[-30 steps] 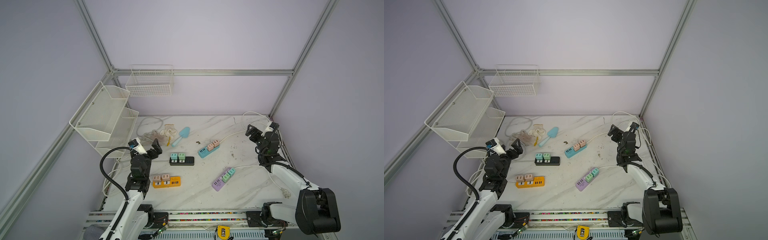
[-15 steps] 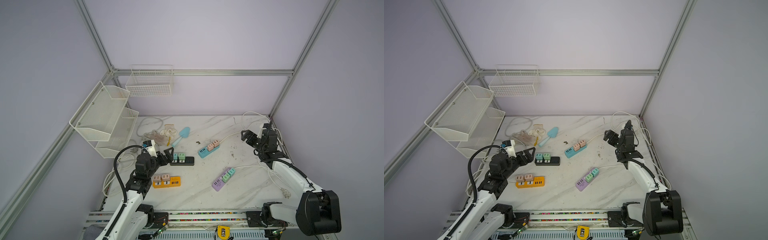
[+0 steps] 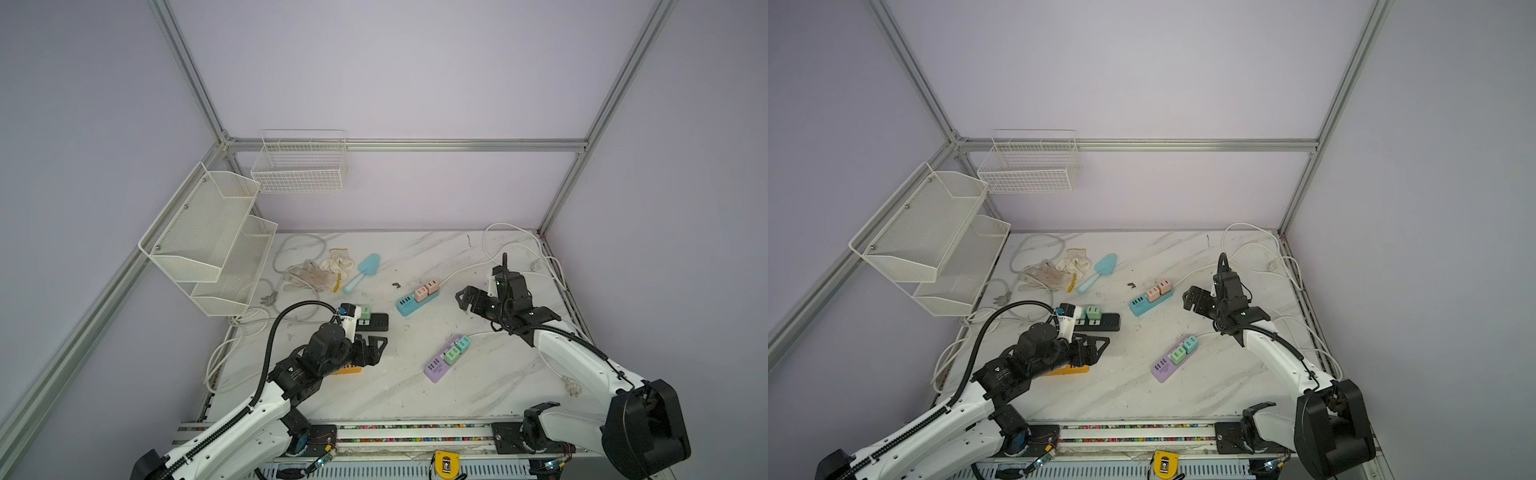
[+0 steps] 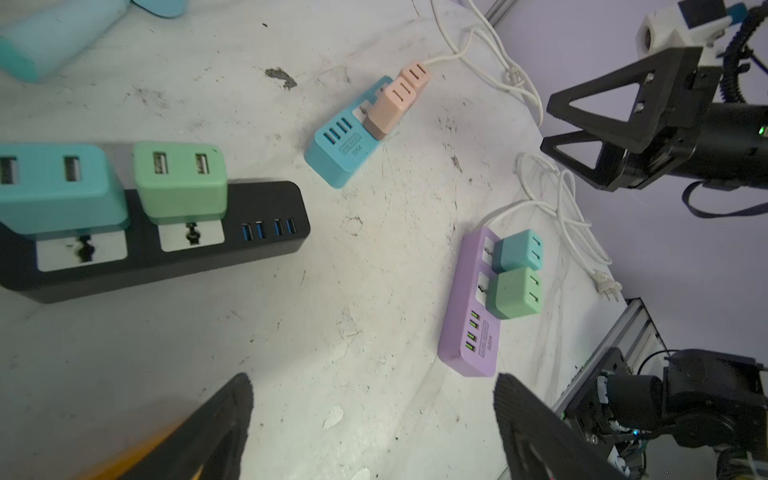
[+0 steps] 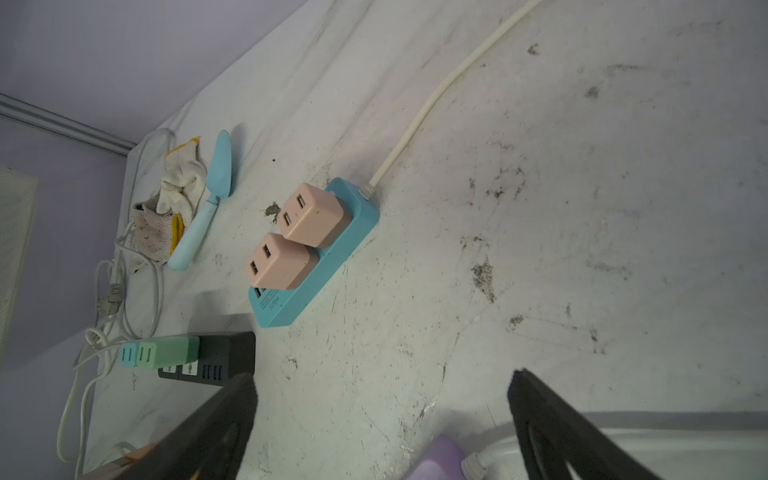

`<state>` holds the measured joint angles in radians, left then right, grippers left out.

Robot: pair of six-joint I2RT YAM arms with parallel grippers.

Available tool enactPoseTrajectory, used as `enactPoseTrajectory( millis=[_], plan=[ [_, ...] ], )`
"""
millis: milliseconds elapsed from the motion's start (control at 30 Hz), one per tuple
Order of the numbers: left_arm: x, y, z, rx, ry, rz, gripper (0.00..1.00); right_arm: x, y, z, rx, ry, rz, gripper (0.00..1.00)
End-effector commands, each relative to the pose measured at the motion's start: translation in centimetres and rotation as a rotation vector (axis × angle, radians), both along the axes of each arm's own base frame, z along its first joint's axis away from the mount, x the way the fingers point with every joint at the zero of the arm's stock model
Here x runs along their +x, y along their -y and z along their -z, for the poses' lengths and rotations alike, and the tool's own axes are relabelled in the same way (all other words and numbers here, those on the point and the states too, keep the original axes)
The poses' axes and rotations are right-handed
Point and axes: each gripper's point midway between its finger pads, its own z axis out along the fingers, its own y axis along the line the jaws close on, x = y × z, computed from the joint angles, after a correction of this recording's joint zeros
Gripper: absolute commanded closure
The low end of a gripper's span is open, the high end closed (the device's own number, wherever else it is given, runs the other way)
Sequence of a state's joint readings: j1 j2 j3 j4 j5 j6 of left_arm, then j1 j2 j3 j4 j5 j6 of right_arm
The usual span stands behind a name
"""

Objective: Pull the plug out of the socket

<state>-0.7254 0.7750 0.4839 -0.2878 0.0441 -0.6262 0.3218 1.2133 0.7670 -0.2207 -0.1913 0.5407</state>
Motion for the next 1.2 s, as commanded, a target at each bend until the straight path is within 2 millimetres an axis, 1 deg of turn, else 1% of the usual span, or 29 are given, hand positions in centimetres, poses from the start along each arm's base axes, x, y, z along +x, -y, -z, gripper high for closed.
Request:
enactPoseTrajectory(
  millis=[0, 67, 100, 133, 200, 233, 333, 400, 467, 567, 633, 700, 800, 867, 933, 1000, 1067, 1167],
  plan=[
    [-0.1, 2.4, -3.8, -0.006, 0.072, 0.015, 0.1, -2.2, 0.4, 1.3, -0.016, -0.081, 0.012, 0.03],
    [-0.9, 4.1, -3.4, 0.032, 0.08, 0.054, 0.1, -2.7, 0.7, 1.7, -0.017, -0.092, 0.021, 0.03],
    [-1.2, 5.0, -3.2, 0.05, 0.088, 0.074, 0.11, -2.9, 0.2, 1.8, 0.009, -0.105, 0.008, 0.03],
    [-1.7, 6.0, -2.8, 0.068, 0.091, 0.102, 0.1, -2.9, 0.6, 2.0, -0.007, -0.121, 0.015, 0.03],
    [-2.3, 7.9, -2.2, 0.094, 0.096, 0.152, 0.11, -2.8, 2.0, 2.6, -0.091, -0.162, 0.051, 0.03],
    [-2.6, 8.9, -1.9, 0.11, 0.095, 0.172, 0.11, -2.8, 2.1, 2.7, -0.099, -0.169, 0.047, 0.03],
    [-3.3, 11.4, -1.1, 0.159, 0.108, 0.227, 0.11, -3.1, 1.1, 3.0, -0.056, -0.171, 0.007, 0.03],
    [-3.5, 12.6, -0.6, 0.189, 0.129, 0.232, 0.1, -3.1, 1.1, 3.1, -0.055, -0.173, 0.007, 0.03],
    [-3.5, 13.6, -0.1, 0.217, 0.141, 0.209, 0.05, -3.0, 1.6, 3.2, -0.073, -0.177, 0.032, 0.03],
    [-3.8, 15.7, 0.7, 0.254, 0.158, 0.218, 0.05, -2.7, 1.7, 2.9, -0.072, -0.165, 0.041, 0.03],
    [-4.2, 17.3, 1.9, 0.302, 0.166, 0.236, 0.05, -2.4, 1.8, 2.5, -0.067, -0.157, 0.049, 0.03],
    [-4.6, 18.1, 2.6, 0.325, 0.169, 0.232, 0.05, -2.2, 2.0, 2.2, -0.07, -0.151, 0.059, 0.03],
    [-4.9, 18.7, 3.4, 0.334, 0.153, 0.219, 0.05, -2.0, 2.5, 2.1, -0.073, -0.143, 0.073, 0.03],
    [-4.8, 18.5, 4.2, 0.343, 0.135, 0.193, 0.04, -1.8, 2.9, 2.1, -0.071, -0.143, 0.083, 0.03],
    [-4.5, 17.8, 4.9, 0.35, 0.117, 0.146, 0.02, -1.6, 3.3, 2.2, -0.067, -0.145, 0.094, 0.03],
    [-4.2, 17.3, 5.3, 0.342, 0.103, 0.098, 0.0, -1.5, 3.6, 2.3, -0.058, -0.147, 0.103, 0.03],
    [-3.8, 16.1, 5.8, 0.338, 0.064, 0.007, 0.0, -1.3, 3.8, 2.4, -0.049, -0.151, 0.111, 0.03],
    [-3.7, 16.0, 6.1, 0.378, 0.06, 0.002, 0.0, -1.0, 4.1, 2.2, -0.052, -0.143, 0.12, 0.02]
  ],
)
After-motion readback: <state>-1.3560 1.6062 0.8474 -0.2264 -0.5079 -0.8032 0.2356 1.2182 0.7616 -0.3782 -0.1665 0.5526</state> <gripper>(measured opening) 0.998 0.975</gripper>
